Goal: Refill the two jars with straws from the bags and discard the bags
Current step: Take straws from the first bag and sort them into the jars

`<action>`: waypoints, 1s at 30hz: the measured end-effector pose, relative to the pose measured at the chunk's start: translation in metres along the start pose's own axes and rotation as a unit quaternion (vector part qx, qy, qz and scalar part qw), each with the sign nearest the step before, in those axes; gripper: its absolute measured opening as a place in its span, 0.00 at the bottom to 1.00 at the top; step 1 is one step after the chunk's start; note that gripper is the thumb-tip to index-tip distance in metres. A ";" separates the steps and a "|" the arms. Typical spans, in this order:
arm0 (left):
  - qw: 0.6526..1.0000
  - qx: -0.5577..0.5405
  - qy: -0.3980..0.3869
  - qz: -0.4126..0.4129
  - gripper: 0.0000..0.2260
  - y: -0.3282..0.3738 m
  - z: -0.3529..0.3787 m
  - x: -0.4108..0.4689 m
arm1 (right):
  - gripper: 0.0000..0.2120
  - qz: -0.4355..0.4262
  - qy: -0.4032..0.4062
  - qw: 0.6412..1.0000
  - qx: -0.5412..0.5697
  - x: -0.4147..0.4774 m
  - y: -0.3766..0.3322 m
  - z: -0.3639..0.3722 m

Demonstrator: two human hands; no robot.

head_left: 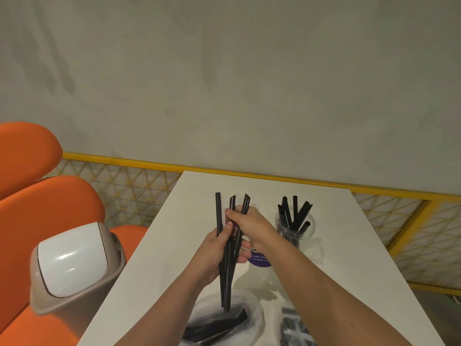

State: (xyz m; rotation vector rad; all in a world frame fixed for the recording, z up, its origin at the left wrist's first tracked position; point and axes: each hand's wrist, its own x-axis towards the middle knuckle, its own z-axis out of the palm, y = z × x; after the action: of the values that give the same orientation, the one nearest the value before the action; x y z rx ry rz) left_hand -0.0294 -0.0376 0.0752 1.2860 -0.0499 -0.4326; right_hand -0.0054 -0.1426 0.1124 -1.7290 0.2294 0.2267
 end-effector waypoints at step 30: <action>0.993 -0.003 -0.114 -0.041 0.16 0.002 0.028 0.015 | 0.13 -0.187 0.299 0.932 -0.086 0.030 0.013 -0.133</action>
State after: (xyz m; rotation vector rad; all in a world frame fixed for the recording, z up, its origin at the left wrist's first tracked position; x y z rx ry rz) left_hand -0.0229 -0.0675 0.0823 1.2308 -0.1882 -0.6489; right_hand 0.0225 -0.2765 0.1141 -1.9411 0.3220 -0.5870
